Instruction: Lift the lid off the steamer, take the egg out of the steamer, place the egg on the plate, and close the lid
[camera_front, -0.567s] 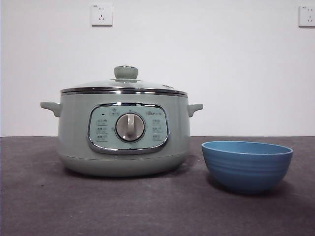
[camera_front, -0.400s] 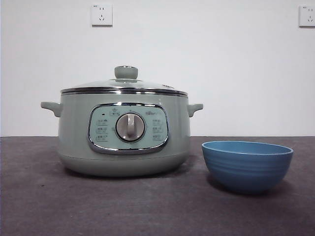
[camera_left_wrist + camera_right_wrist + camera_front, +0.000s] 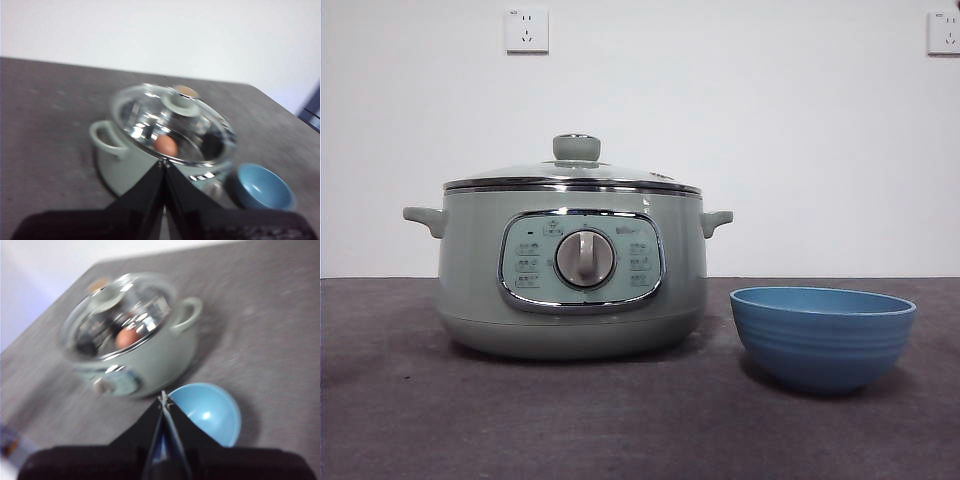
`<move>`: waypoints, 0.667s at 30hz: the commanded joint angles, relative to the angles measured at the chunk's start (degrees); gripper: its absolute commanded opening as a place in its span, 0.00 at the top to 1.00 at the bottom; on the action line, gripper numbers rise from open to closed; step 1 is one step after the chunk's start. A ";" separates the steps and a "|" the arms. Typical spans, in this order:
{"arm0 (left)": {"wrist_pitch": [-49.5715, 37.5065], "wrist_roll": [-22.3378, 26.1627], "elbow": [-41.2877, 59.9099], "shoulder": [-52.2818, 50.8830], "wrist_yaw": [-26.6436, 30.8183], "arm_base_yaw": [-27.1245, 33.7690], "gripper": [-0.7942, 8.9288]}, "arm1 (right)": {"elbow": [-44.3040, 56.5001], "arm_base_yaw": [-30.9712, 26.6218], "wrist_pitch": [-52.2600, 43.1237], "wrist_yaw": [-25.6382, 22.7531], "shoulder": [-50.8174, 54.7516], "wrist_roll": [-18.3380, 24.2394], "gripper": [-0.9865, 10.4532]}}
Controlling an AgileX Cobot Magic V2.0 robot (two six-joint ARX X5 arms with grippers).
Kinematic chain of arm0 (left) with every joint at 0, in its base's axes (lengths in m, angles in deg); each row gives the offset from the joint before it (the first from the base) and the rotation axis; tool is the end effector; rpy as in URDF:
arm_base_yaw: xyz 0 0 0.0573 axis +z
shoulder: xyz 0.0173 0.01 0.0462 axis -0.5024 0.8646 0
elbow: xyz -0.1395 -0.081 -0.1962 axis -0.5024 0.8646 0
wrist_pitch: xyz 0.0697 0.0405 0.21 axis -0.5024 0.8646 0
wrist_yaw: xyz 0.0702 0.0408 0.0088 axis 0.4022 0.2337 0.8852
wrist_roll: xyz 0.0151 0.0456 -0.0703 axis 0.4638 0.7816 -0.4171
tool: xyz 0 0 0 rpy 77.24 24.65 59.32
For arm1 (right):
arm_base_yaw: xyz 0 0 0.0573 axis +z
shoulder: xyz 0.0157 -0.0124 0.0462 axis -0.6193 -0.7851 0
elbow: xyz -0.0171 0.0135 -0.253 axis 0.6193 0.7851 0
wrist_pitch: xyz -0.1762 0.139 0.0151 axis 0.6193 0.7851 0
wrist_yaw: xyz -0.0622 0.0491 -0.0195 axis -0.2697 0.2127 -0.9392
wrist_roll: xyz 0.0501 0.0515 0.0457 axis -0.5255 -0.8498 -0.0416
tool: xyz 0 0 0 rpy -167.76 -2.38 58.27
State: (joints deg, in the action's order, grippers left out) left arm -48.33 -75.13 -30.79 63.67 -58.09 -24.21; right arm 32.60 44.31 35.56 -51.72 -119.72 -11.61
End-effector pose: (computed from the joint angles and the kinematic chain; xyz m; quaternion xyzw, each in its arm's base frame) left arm 0.0838 -0.0294 0.2663 -0.1272 0.1220 -0.2117 0.9613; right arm 0.1263 0.0511 0.2782 0.0841 0.2462 0.3026 0.9169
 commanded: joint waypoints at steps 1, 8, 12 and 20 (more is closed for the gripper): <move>1.95 3.54 -2.80 3.28 -4.24 0.13 0.93 | -4.85 0.09 5.22 4.57 -4.11 7.76 0.92; 7.30 7.43 -8.90 10.64 -11.02 -0.11 0.93 | -12.07 0.44 15.78 11.06 -10.84 14.49 0.92; 8.72 8.26 -10.49 12.50 -11.26 -0.39 0.93 | -12.13 0.96 15.82 10.67 -11.08 14.49 0.92; 8.68 7.67 -10.56 13.00 -11.85 -0.39 0.61 | -12.15 1.16 15.45 10.58 -11.08 14.01 0.65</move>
State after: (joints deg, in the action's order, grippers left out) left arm -39.39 -67.78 -41.22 76.72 -69.52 -24.38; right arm 20.74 45.38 51.42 -41.07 -130.82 2.31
